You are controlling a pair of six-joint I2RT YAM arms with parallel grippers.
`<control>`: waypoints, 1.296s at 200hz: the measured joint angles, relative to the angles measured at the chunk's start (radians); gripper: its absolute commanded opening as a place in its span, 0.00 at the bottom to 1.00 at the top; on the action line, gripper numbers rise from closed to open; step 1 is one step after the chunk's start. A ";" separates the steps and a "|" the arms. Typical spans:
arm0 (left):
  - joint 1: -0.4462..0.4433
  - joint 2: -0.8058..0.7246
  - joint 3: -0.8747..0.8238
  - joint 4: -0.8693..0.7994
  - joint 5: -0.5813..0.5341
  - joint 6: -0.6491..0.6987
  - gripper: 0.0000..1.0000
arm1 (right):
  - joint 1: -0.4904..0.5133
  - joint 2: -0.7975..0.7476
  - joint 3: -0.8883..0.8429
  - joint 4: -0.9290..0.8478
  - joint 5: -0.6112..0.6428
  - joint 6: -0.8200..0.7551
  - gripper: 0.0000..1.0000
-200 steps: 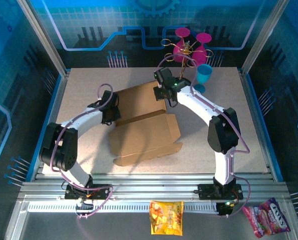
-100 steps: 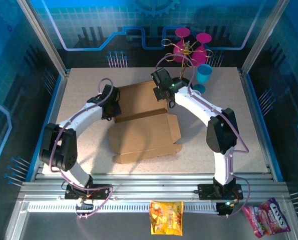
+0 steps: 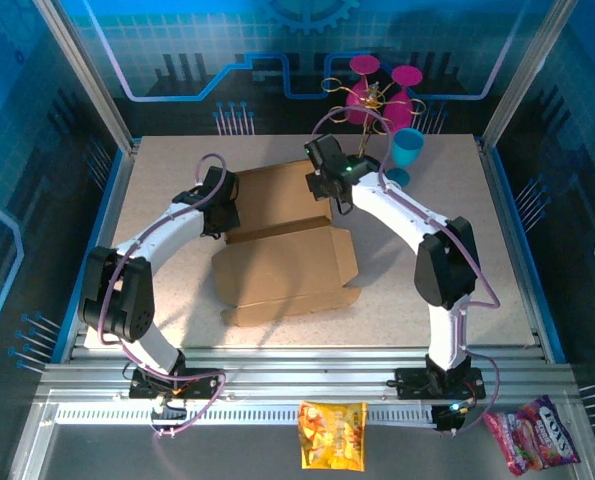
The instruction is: Fold the paper box
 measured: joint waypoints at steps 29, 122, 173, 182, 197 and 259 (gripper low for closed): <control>0.011 0.000 0.004 0.005 -0.019 0.017 0.00 | -0.016 -0.110 -0.057 0.039 -0.112 0.038 0.54; 0.046 0.040 0.077 -0.019 -0.024 0.016 0.00 | -0.124 -0.536 -0.600 0.209 -0.294 0.546 0.56; 0.092 0.158 0.192 -0.135 0.005 -0.010 0.00 | 0.029 -0.663 -0.898 0.252 -0.318 1.004 0.66; 0.100 0.174 0.199 -0.150 0.016 -0.019 0.00 | 0.066 -0.669 -0.943 0.283 -0.332 1.089 0.67; 0.113 0.194 0.204 -0.177 0.041 -0.036 0.00 | 0.119 -0.664 -1.009 0.339 -0.351 1.200 0.69; 0.132 0.258 0.261 -0.248 0.105 -0.068 0.00 | 0.257 -0.509 -1.103 0.614 -0.404 1.480 0.72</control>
